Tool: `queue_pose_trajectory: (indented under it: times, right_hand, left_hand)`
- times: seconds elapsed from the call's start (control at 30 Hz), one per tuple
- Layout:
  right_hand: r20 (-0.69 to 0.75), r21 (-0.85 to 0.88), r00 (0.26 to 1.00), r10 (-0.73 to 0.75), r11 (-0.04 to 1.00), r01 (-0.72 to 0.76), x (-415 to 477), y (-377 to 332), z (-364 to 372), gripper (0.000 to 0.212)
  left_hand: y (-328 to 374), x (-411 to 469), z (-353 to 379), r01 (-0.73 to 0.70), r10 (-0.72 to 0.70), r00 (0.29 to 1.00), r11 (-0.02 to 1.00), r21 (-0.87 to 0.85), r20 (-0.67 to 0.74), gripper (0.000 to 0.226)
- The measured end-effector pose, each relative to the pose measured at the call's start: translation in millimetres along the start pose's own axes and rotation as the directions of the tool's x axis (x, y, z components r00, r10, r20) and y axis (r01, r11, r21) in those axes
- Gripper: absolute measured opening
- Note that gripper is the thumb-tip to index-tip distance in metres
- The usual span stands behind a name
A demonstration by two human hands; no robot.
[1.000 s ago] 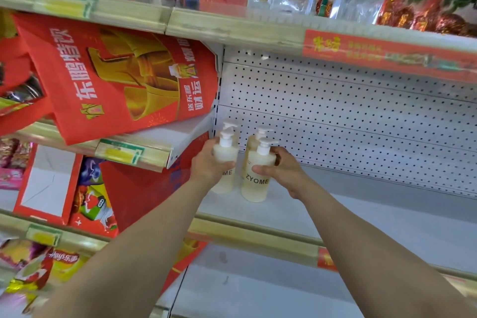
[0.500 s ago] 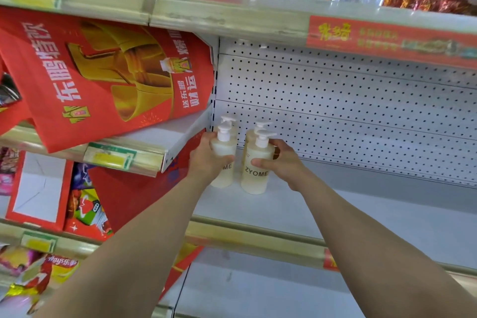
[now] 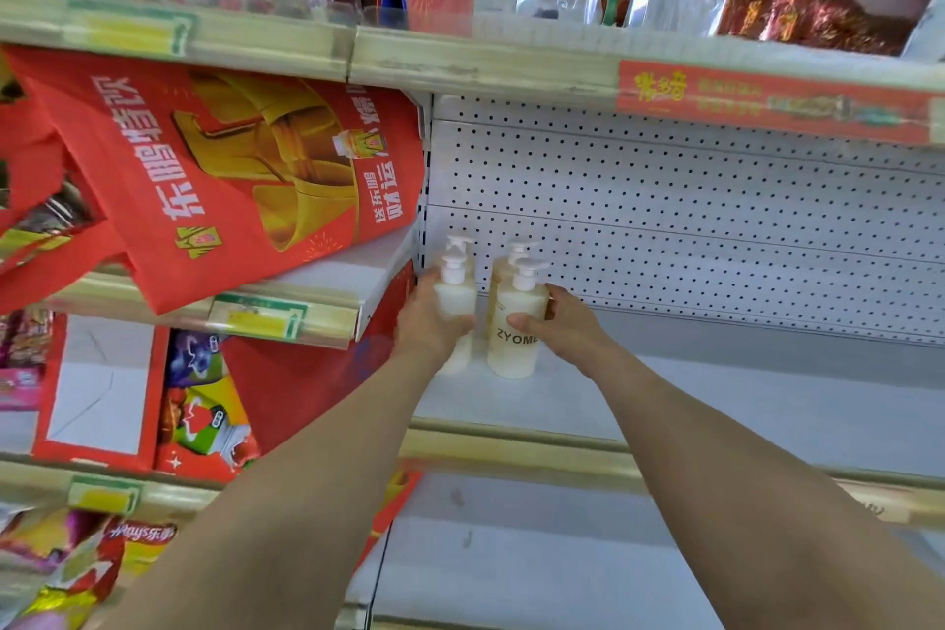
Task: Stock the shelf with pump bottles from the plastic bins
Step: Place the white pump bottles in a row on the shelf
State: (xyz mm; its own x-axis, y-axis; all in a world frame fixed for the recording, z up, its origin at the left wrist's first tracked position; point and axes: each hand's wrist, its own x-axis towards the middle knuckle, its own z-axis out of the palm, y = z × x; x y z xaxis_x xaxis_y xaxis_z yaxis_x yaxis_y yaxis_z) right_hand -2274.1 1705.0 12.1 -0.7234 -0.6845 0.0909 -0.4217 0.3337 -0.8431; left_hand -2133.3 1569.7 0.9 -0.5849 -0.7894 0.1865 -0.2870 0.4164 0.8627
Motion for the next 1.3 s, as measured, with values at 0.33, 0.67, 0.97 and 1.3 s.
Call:
queue_pose_trajectory:
  times: [0.33, 0.67, 0.97, 1.3]
  right_hand:
    - [-0.244, -0.434, 0.954, -0.172, 0.9, 0.051, -84.0, -56.6, -8.5, 0.076]
    - [-0.198, -0.628, 0.951, -0.239, 0.776, 0.065, -173.2, -99.7, 8.7, 0.071]
    - [-0.154, -0.626, 0.971, -0.183, 0.779, 0.047, -220.5, -83.0, 52.6, 0.07]
    - [-0.041, -0.566, 0.999, 0.003, 0.824, -0.026, -225.8, 7.2, 116.3, 0.072]
  left_hand:
    - [27.8, -68.4, -44.5, -0.212, 0.221, 0.975, 0.949, 0.231, -0.01, 0.071]
    - [31.6, -137.4, -121.1, -0.313, 0.37, 0.927, 0.849, 0.426, -0.056, 0.059]
    - [-1.3, -182.9, -137.7, -0.227, 0.278, 0.96, 0.842, 0.489, -0.032, 0.056]
    - [-110.1, -203.6, -112.4, -0.046, 0.041, 0.999, 0.882, 0.468, 0.02, 0.053]
